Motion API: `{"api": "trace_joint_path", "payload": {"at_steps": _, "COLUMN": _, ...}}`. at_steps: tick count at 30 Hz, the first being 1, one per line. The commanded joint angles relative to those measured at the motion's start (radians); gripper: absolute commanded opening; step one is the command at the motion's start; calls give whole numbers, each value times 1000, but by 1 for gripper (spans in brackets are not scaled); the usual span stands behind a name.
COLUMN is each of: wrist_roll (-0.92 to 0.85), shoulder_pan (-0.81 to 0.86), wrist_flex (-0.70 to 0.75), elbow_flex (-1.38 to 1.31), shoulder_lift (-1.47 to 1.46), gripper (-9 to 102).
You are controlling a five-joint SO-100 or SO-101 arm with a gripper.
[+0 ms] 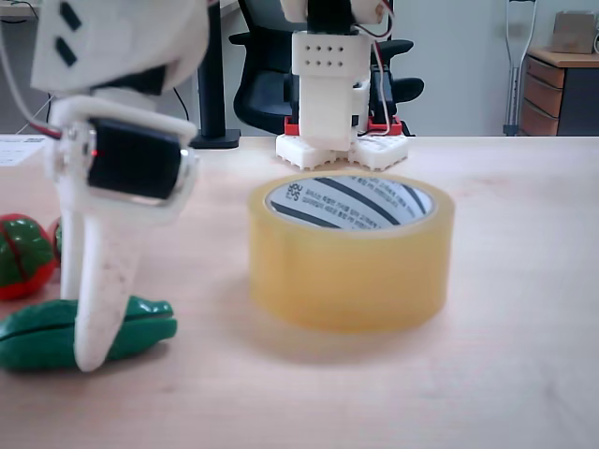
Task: Grasp a cucumber and put it in the hole.
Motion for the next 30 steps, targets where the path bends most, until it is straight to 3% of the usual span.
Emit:
{"api": "trace_joint_path", "payload": {"at_steps": 1, "wrist_roll": -12, "shoulder_pan": -3, "wrist_flex": 20, "elbow_flex": -57, "shoulder_lift": 15, "gripper": 10}}
{"api": "trace_joint_path", "payload": {"at_steps": 15, "wrist_roll": -17, "shoulder_pan": -2, "wrist_flex": 26, "elbow_flex": -63, "shoulder_lift": 107, "gripper": 8}}
{"api": "trace_joint_path", "payload": {"at_steps": 30, "wrist_roll": -17, "shoulder_pan": 5, "wrist_flex": 140, "elbow_flex": -81, "shoulder_lift": 321, "gripper": 6}}
